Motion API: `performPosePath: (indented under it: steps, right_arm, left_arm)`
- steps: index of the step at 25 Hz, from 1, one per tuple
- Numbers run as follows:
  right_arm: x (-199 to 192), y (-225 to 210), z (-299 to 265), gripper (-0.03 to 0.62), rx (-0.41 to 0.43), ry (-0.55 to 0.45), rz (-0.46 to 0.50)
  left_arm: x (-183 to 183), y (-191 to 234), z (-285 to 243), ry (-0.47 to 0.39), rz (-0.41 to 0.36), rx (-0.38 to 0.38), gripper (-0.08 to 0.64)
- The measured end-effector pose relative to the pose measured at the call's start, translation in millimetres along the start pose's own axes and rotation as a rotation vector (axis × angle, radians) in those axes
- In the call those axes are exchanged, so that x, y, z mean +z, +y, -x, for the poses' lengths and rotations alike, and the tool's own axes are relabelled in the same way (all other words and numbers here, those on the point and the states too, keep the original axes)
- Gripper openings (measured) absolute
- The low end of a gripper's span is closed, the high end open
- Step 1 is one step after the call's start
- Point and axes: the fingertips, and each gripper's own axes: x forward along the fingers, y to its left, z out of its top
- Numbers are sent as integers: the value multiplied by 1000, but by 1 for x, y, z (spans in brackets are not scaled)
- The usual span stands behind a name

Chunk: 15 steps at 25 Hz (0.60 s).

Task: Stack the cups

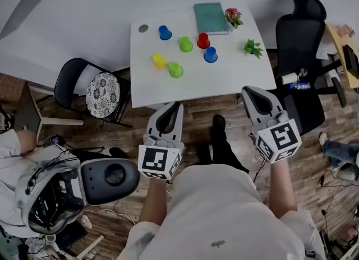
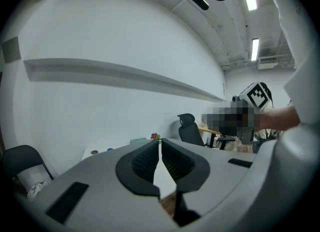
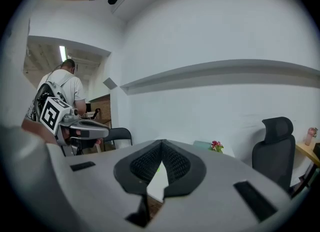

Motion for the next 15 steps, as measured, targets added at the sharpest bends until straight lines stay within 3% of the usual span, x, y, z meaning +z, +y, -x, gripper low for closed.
performPosePath:
  steps: [9, 15]
  right_arm:
    - [12, -63, -64, 8, 83, -24, -23]
    - [18, -83, -105, 8, 160, -30, -9]
  left_arm:
    - [4, 29, -71, 41, 14, 72, 31]
    - [6, 50, -101, 53, 20, 146, 31]
